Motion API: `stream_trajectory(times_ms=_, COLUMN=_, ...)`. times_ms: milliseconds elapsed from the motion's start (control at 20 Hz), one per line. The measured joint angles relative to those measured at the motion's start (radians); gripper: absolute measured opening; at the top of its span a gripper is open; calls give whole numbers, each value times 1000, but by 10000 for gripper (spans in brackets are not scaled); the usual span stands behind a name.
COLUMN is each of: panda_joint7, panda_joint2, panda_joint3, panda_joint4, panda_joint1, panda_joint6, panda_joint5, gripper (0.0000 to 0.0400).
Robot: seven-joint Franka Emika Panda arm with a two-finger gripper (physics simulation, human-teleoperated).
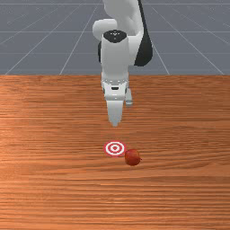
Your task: Pick the apple to the marker
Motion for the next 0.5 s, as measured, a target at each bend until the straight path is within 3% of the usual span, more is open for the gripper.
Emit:
stream_trajectory(times_ms=50, panda_joint7=0, panda_joint2=0, panda_joint3=0, panda_joint4=0, panda_joint1=0, panda_joint6=0, panda_joint5=0, gripper=249)
stream_trajectory(times_ms=100, panda_joint7=0, panda_joint2=0, panda_joint3=0, panda_joint4=0, panda_joint1=0, panda_joint6=0, panda_joint5=0, gripper=158)
stream_trajectory(times_ms=150, panda_joint7=19, panda_joint2=-1, panda_joint3=-3, panda_joint4=1, panda_joint1=2, panda_joint6=-7, panda_joint5=3, gripper=253)
stream_trajectory(times_ms=200, panda_joint7=31, panda_joint2=-3, panda_joint3=-6, panda_joint4=2, panda_joint1=3, panda_joint6=-11, panda_joint5=5, gripper=311)
stream_trajectory(times_ms=300, panda_joint7=43, panda_joint2=-5, panda_joint3=-9, panda_joint4=4, panda_joint1=3, panda_joint6=-15, panda_joint5=7, gripper=367)
stream_trajectory(times_ms=350, panda_joint7=192, panda_joint2=-65, panda_joint3=-41, panda_joint4=-13, panda_joint1=13, panda_joint6=-131, panda_joint5=6, gripper=225)
stream_trajectory(times_ms=400, panda_joint7=345, panda_joint2=-121, panda_joint3=-75, panda_joint4=9, panda_joint1=10, panda_joint6=-230, panda_joint5=14, gripper=137)
stream_trajectory(times_ms=500, panda_joint7=680, panda_joint2=-170, panda_joint3=-127, panda_joint4=52, panda_joint1=5, panda_joint6=-348, panda_joint5=43, gripper=51)
